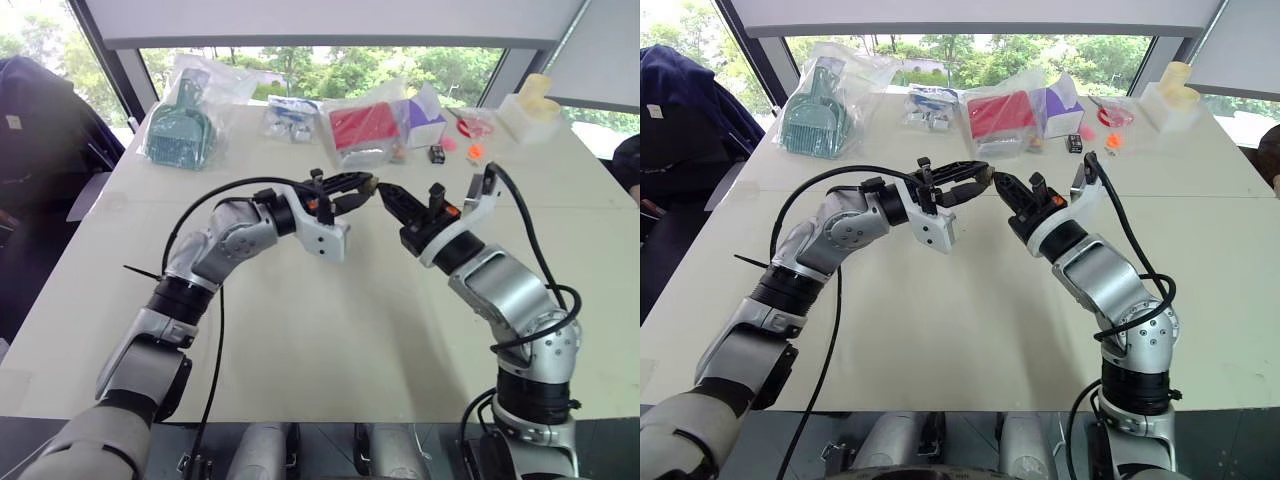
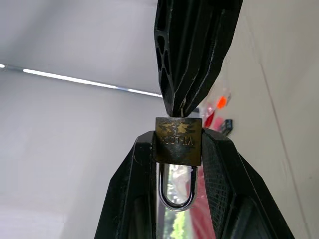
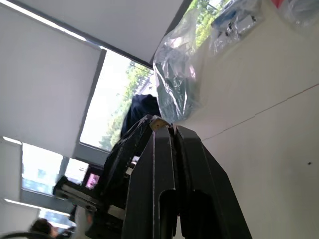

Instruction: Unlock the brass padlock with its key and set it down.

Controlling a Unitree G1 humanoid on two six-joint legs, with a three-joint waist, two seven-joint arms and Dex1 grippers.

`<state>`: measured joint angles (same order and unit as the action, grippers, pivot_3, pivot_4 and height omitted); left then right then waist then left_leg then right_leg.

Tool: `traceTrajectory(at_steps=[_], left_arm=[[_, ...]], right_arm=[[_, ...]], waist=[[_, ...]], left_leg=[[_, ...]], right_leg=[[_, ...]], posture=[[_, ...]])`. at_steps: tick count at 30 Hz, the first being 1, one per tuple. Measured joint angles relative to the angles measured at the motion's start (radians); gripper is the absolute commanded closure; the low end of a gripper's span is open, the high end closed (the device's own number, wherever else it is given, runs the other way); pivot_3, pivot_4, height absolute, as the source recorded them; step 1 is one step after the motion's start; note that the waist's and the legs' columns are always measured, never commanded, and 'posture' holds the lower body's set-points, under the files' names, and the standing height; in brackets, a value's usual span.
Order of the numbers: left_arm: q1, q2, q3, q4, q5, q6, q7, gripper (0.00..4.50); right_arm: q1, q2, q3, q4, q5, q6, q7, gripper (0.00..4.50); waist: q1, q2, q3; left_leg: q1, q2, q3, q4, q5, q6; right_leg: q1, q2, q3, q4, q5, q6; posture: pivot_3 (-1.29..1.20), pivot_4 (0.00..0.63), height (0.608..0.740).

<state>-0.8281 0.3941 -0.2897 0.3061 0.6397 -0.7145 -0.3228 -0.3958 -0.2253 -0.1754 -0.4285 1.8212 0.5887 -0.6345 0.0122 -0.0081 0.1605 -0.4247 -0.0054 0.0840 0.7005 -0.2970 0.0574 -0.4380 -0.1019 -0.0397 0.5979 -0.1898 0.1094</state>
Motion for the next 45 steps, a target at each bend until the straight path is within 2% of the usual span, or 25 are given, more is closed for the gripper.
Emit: traceTrajectory(at_steps=[3, 4, 6, 9, 13, 15, 20, 28, 33, 36, 43, 45], left_arm=[[-0.012, -0.001, -0.003, 0.02, 0.024, -0.011, 0.025, 3.83], [-0.017, -0.001, -0.008, 0.031, 0.023, -0.015, 0.025, 3.83], [-0.043, -0.004, -0.027, 0.081, -0.041, -0.022, -0.028, 3.83], [-0.08, 0.0, -0.051, 0.135, -0.16, -0.047, -0.133, 3.83], [-0.146, 0.019, -0.05, 0.191, -0.272, -0.059, -0.227, 3.83], [-0.154, 0.02, -0.05, 0.207, -0.303, -0.061, -0.258, 3.83], [-0.154, 0.018, -0.05, 0.221, -0.341, -0.062, -0.306, 3.83], [-0.153, -0.002, -0.05, 0.197, -0.347, -0.062, -0.32, 3.83], [-0.153, -0.004, -0.05, 0.187, -0.347, -0.063, -0.315, 3.83], [-0.152, -0.003, -0.05, 0.177, -0.346, -0.062, -0.31, 3.83], [-0.121, 0.001, -0.05, 0.161, -0.346, -0.052, -0.312, 3.83], [-0.12, 0.002, -0.05, 0.161, -0.346, -0.053, -0.313, 3.83]], right_arm=[[-0.01, -0.005, 0.004, 0.001, 0.008, -0.014, -0.022, 4.43], [-0.013, -0.028, 0.01, 0.003, -0.002, -0.006, -0.018, 4.2], [-0.014, -0.147, 0.041, -0.004, -0.126, 0.037, 0.062, 3.56], [0.018, -0.28, 0.022, -0.001, -0.279, 0.067, 0.21, 2.06], [0.057, -0.436, 0.005, 0.001, -0.395, 0.127, 0.425, 0.12], [0.066, -0.483, 0.004, -0.001, -0.438, 0.15, 0.524, 0.12], [0.067, -0.464, 0.006, 0.0, -0.493, 0.161, 0.641, 0.12], [-0.038, -0.343, 0.034, 0.042, -0.514, 0.172, 0.684, 0.12], [-0.059, -0.307, 0.046, 0.079, -0.544, 0.191, 0.693, 0.12], [-0.062, -0.286, 0.049, 0.1, -0.56, 0.199, 0.702, 0.95], [-0.083, -0.247, 0.045, 0.108, -0.581, 0.211, 0.712, 4.45], [-0.084, -0.243, 0.045, 0.109, -0.584, 0.214, 0.713, 4.44]], waist=[[0.0, 0.0, 0.0], [0.0, 0.0, 0.0], [0.003, 0.0, 0.0], [-0.001, 0.0, 0.0], [-0.003, 0.0, 0.0], [-0.003, 0.0, 0.0], [0.0, 0.0, 0.0], [0.001, 0.0, 0.0], [0.0, 0.0, 0.0], [0.0, 0.0, 0.0], [0.0, 0.0, 0.0], [0.0, 0.0, 0.0]], left_leg=[[0.0, 0.0, 0.0, 0.0, 0.0, 0.0], [0.0, 0.0, 0.0, 0.0, 0.0, 0.0], [0.0, 0.0, 0.001, 0.0, 0.0, 0.0], [-0.001, 0.0, 0.001, 0.0, 0.0, 0.0], [0.0, 0.0, 0.002, -0.001, 0.0, 0.0], [0.001, 0.001, 0.002, -0.001, 0.0, 0.0], [0.0, 0.001, 0.001, 0.0, 0.0, 0.0], [0.0, 0.001, 0.001, 0.0, 0.0, 0.0], [0.0, 0.001, 0.001, 0.0, 0.0, 0.0], [0.0, 0.001, 0.001, 0.0, 0.0, 0.0], [0.0, 0.001, 0.001, 0.0, 0.0, 0.0], [0.0, 0.001, 0.001, 0.0, 0.0, 0.0]], right_leg=[[0.0, 0.0, 0.0, 0.0, 0.0, 0.0], [0.0, 0.0, 0.0, 0.0, 0.0, 0.0], [0.0, -0.001, 0.0, 0.0, 0.0, 0.0], [0.0, -0.001, 0.0, -0.001, 0.0, 0.0], [-0.001, 0.0, 0.0, -0.001, 0.0, 0.0], [0.0, 0.001, 0.0, -0.001, 0.0, 0.0], [0.0, 0.001, 0.0, -0.001, 0.0, 0.0], [0.0, 0.001, 0.0, -0.001, 0.0, 0.0], [0.0, 0.001, 0.0, -0.001, 0.0, 0.001], [0.0, 0.001, 0.0, -0.001, 0.0, 0.001], [0.0, 0.001, 0.0, 0.0, 0.0, 0.001], [0.0, 0.001, 0.0, 0.0, 0.0, 0.001]], posture=[[0.0, 0.15, 0.74], [0.0, 0.15, 0.74], [0.0, 0.15, 0.74], [0.0, 0.15, 0.74], [0.0, 0.15, 0.74], [0.0, 0.15, 0.74], [0.0, 0.15, 0.74], [0.0, 0.15, 0.74], [0.0, 0.15, 0.74], [0.0, 0.15, 0.74], [0.0, 0.15, 0.74], [0.0, 0.15, 0.74]])
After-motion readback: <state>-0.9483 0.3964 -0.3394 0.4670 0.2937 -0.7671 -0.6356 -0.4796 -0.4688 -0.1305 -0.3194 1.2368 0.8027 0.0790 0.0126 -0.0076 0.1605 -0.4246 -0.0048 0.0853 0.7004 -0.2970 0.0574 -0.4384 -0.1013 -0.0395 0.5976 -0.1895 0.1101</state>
